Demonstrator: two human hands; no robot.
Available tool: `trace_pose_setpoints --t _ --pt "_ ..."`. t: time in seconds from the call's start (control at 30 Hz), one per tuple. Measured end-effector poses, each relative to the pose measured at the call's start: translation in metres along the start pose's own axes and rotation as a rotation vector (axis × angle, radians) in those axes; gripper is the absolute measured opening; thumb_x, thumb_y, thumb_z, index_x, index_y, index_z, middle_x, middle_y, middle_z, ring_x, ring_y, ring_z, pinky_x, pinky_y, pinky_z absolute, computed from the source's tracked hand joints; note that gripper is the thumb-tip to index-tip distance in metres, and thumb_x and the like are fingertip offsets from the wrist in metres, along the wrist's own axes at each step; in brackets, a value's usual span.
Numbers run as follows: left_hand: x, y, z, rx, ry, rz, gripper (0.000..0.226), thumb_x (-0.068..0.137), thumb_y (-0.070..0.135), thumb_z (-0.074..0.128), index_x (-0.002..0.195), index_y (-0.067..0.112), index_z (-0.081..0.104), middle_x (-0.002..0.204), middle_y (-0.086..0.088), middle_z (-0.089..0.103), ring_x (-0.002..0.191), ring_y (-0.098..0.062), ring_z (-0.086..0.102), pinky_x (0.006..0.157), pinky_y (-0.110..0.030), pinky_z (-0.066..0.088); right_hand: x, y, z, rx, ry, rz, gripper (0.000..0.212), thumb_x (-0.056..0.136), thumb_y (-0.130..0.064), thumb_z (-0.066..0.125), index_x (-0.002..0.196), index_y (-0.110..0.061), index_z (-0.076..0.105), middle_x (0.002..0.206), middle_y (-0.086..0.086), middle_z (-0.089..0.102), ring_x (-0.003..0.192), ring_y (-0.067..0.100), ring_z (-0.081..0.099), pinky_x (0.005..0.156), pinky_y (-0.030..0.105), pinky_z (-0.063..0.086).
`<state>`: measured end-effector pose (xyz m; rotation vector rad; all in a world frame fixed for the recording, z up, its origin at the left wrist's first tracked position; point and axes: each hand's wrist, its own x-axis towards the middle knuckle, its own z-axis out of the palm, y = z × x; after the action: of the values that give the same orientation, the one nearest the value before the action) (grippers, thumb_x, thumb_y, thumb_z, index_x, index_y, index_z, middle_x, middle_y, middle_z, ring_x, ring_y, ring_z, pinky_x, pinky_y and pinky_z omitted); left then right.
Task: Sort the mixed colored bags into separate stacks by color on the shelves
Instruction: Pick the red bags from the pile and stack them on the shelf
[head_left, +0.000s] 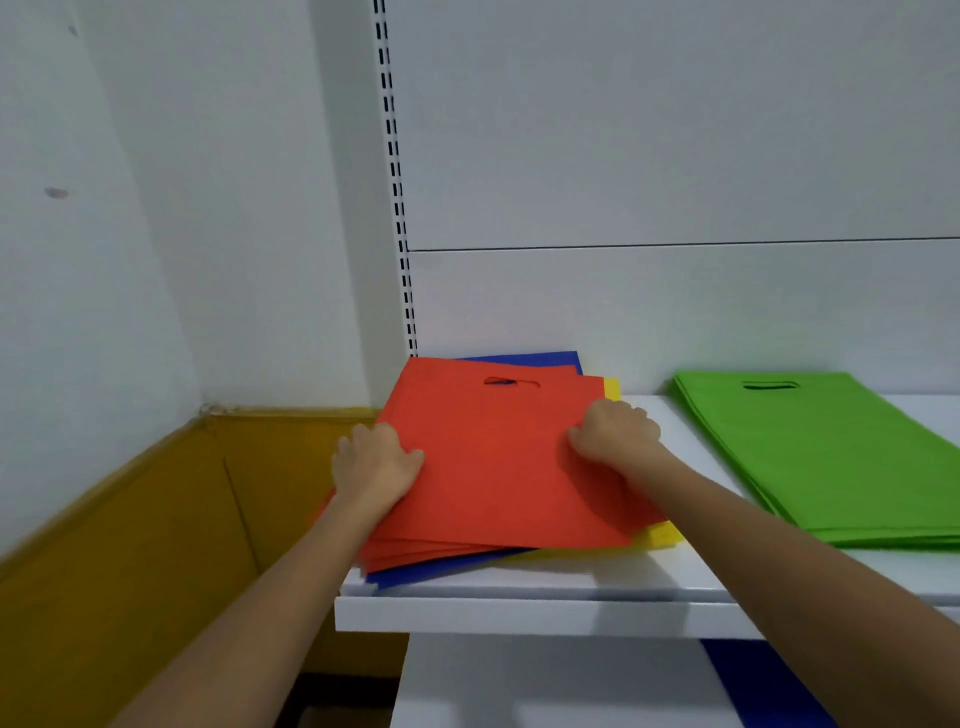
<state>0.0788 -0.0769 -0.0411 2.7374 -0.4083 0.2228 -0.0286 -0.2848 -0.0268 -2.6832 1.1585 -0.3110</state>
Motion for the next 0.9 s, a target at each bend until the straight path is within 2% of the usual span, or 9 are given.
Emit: trace_pose_setpoints --t 0.07,0.17,0.23,0.37,0.5,0.7,0.9 --pt "0.002 0.000 -0.003 -0.035 0.001 0.005 0.043 0.084 0.036 0.057 0.113 0.004 0.057 0.120 -0.019 0.055 0.113 -0.037 0.051 0.091 -0.039 0.044 -0.002 -0.003 0.000 0.008 0.017 -0.011 0.041 0.088 -0.024 0.050 0.124 -0.003 0.048 0.127 0.017 0.049 0.118 0.034 0.045 0.093 0.037 0.041" --pt "0.003 -0.001 -0.004 -0.097 0.014 -0.011 0.042 0.086 0.031 0.057 0.117 0.002 0.052 0.121 -0.019 0.053 0.114 -0.036 0.051 0.090 -0.039 0.044 -0.003 -0.005 0.003 0.166 0.164 -0.043 0.034 0.085 -0.004 0.048 0.118 0.006 0.043 0.122 0.021 0.049 0.115 0.037 0.046 0.087 0.039 0.042" --pt "0.001 -0.001 0.002 -0.140 0.029 -0.027 0.043 0.090 0.033 0.055 0.119 0.001 0.048 0.122 -0.020 0.051 0.115 -0.036 0.050 0.090 -0.040 0.043 -0.003 -0.002 0.009 0.288 0.250 -0.044 0.028 0.083 0.002 0.045 0.109 0.008 0.044 0.115 0.025 0.052 0.108 0.040 0.049 0.082 0.039 0.040" --pt "-0.002 0.001 0.015 -0.200 0.095 -0.039 0.042 0.091 0.033 0.053 0.118 0.002 0.046 0.123 -0.019 0.049 0.115 -0.035 0.049 0.090 -0.041 0.041 0.001 0.003 0.026 0.285 0.290 -0.022 0.019 0.087 -0.003 0.046 0.103 0.006 0.050 0.111 0.024 0.053 0.103 0.038 0.048 0.081 0.039 0.035" --pt "-0.001 0.001 0.017 -0.021 0.174 -0.005 0.040 0.092 0.039 0.051 0.118 0.009 0.052 0.122 -0.014 0.047 0.115 -0.031 0.044 0.094 -0.038 0.038 0.003 0.001 0.029 0.160 0.393 -0.059 0.025 0.088 -0.005 0.044 0.112 -0.001 0.052 0.112 0.018 0.050 0.103 0.036 0.047 0.080 0.040 0.038" --pt "0.001 -0.001 0.018 0.091 0.119 0.038 0.045 0.094 0.047 0.041 0.113 0.010 0.059 0.118 -0.014 0.053 0.112 -0.030 0.048 0.092 -0.038 0.039 0.006 0.000 0.035 0.099 0.343 -0.017 0.018 0.088 -0.010 0.041 0.102 0.000 0.048 0.108 0.017 0.055 0.100 0.035 0.050 0.072 0.036 0.037" --pt "0.001 -0.002 0.017 0.107 0.142 0.112 0.038 0.096 0.041 0.042 0.109 0.013 0.063 0.114 -0.010 0.059 0.110 -0.027 0.049 0.090 -0.036 0.038 0.006 -0.001 0.034 0.030 0.365 -0.018 0.012 0.087 -0.012 0.041 0.093 -0.004 0.048 0.102 0.014 0.058 0.096 0.033 0.051 0.072 0.036 0.034"
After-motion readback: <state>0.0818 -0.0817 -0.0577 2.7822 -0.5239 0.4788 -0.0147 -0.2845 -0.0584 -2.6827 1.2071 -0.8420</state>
